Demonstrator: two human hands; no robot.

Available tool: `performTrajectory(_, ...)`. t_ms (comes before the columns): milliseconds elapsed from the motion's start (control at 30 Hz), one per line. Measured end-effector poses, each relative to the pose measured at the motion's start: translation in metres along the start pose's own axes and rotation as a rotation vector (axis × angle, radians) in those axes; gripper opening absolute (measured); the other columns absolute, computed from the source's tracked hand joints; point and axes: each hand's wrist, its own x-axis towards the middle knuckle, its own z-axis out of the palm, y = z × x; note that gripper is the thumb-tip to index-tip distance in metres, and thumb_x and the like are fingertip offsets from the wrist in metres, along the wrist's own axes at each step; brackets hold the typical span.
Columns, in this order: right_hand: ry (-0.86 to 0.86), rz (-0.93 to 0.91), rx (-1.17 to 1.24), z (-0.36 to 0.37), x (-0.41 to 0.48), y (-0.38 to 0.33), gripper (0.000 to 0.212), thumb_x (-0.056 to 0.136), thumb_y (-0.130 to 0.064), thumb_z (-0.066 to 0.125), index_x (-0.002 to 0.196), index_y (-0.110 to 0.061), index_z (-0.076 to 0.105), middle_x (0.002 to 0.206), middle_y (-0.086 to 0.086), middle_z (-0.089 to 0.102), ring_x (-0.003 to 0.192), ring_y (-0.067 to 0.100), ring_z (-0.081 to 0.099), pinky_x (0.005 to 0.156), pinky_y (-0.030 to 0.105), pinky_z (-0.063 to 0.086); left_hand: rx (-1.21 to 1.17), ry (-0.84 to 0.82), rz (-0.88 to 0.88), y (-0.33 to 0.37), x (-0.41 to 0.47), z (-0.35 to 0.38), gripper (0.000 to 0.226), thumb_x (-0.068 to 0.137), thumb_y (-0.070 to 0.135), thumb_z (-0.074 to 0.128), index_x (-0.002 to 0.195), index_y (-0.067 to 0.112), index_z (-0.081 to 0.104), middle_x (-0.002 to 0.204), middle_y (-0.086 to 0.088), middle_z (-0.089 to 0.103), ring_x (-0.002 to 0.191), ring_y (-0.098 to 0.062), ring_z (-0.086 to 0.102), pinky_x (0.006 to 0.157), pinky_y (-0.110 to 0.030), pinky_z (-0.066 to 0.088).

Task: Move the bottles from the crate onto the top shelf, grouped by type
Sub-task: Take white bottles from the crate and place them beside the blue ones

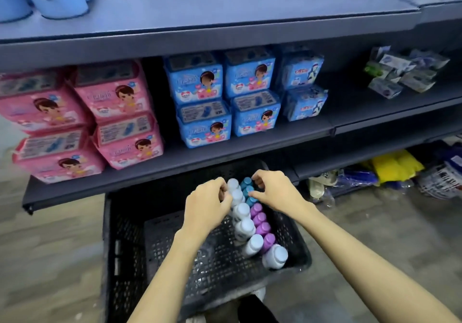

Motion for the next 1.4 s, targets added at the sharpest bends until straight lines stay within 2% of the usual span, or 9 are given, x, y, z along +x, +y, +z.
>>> performTrajectory(233,-0.250,0.066,-0.122,0.070,-0.019,0.038,0.031,0.081,-0.033,0.072,0.105,-0.015,0.063,0.105,0.007,0.068,0.101,0.031,0.063,0.083,0.037,0.051,-0.064,-0.150,-0.079,-0.020,-0.029,0.052,0.006,0.082,0.033,0.053,0.085,0.027,0.053,0.072,0.009,0.061,0.070,-0.018,0.058,0.062,-0.036,0.050)
performTrajectory(400,-0.377,0.090,-0.204,0.105,-0.025,0.056,0.040,0.085,-0.026,0.070,0.122,-0.014,0.058,0.121,0.013,0.063,0.111,0.035,0.061,0.089,0.039,0.050,-0.107,-0.217,-0.125,-0.032,-0.048,0.078,0.002,0.082,0.029,0.052,0.084,0.029,0.054,0.073,0.012,0.060,0.068,-0.013,0.057,0.063,-0.035,0.052)
performTrajectory(533,-0.461,0.068,-0.267,0.124,-0.029,0.067,0.037,0.087,-0.018,0.065,0.122,-0.012,0.054,0.123,0.016,0.059,0.110,0.037,0.060,0.088,0.041,0.050,-0.109,-0.248,-0.153,-0.038,-0.060,0.092,0.003,0.084,0.028,0.052,0.086,0.029,0.055,0.076,0.012,0.061,0.069,-0.011,0.057,0.064,-0.034,0.052)
performTrajectory(733,-0.473,-0.023,-0.386,0.147,-0.029,0.072,0.042,0.090,0.000,0.050,0.130,-0.012,0.047,0.125,0.014,0.055,0.112,0.036,0.059,0.084,0.043,0.049,-0.114,-0.272,-0.163,-0.040,-0.066,0.105,0.003,0.086,0.026,0.052,0.087,0.028,0.055,0.076,0.012,0.062,0.069,-0.013,0.057,0.061,-0.034,0.049)
performTrajectory(900,-0.503,-0.112,-0.440,0.160,-0.023,0.073,0.041,0.091,0.001,0.050,0.130,-0.014,0.051,0.131,0.009,0.057,0.114,0.032,0.061,0.086,0.042,0.052,-0.118,-0.287,-0.170,-0.046,-0.072,0.111,0.005,0.087,0.025,0.053,0.090,0.026,0.057,0.079,0.011,0.063,0.071,-0.013,0.058,0.063,-0.035,0.051)
performTrajectory(1100,-0.541,-0.099,-0.301,0.165,-0.021,0.073,0.052,0.088,0.004,0.047,0.134,-0.018,0.048,0.128,0.013,0.060,0.111,0.034,0.063,0.085,0.042,0.049,-0.116,-0.280,-0.193,-0.053,-0.077,0.117,0.009,0.088,0.023,0.054,0.093,0.022,0.060,0.080,0.010,0.063,0.074,-0.015,0.058,0.065,-0.035,0.051)
performTrajectory(1167,-0.516,-0.075,-0.280,0.165,-0.021,0.073,0.048,0.085,-0.001,0.056,0.129,-0.017,0.048,0.121,0.013,0.063,0.107,0.036,0.064,0.082,0.042,0.050,-0.119,-0.278,-0.207,-0.054,-0.077,0.118,0.009,0.088,0.023,0.054,0.093,0.023,0.061,0.081,0.010,0.064,0.074,-0.015,0.058,0.064,-0.035,0.051)
performTrajectory(1267,-0.463,-0.069,-0.309,0.159,-0.021,0.070,0.047,0.084,-0.026,0.070,0.124,-0.015,0.048,0.116,0.010,0.065,0.103,0.036,0.064,0.079,0.041,0.051,-0.116,-0.272,-0.228,-0.057,-0.074,0.114,0.007,0.088,0.024,0.053,0.092,0.025,0.059,0.081,0.010,0.064,0.072,-0.014,0.058,0.062,-0.033,0.050)
performTrajectory(1400,-0.338,-0.080,-0.277,0.144,-0.019,0.061,0.051,0.079,-0.045,0.071,0.119,-0.021,0.051,0.105,0.006,0.069,0.095,0.033,0.066,0.071,0.037,0.047,-0.079,-0.276,-0.235,-0.059,-0.067,0.108,0.006,0.088,0.027,0.051,0.092,0.027,0.057,0.084,0.010,0.065,0.075,-0.015,0.060,0.065,-0.034,0.051)
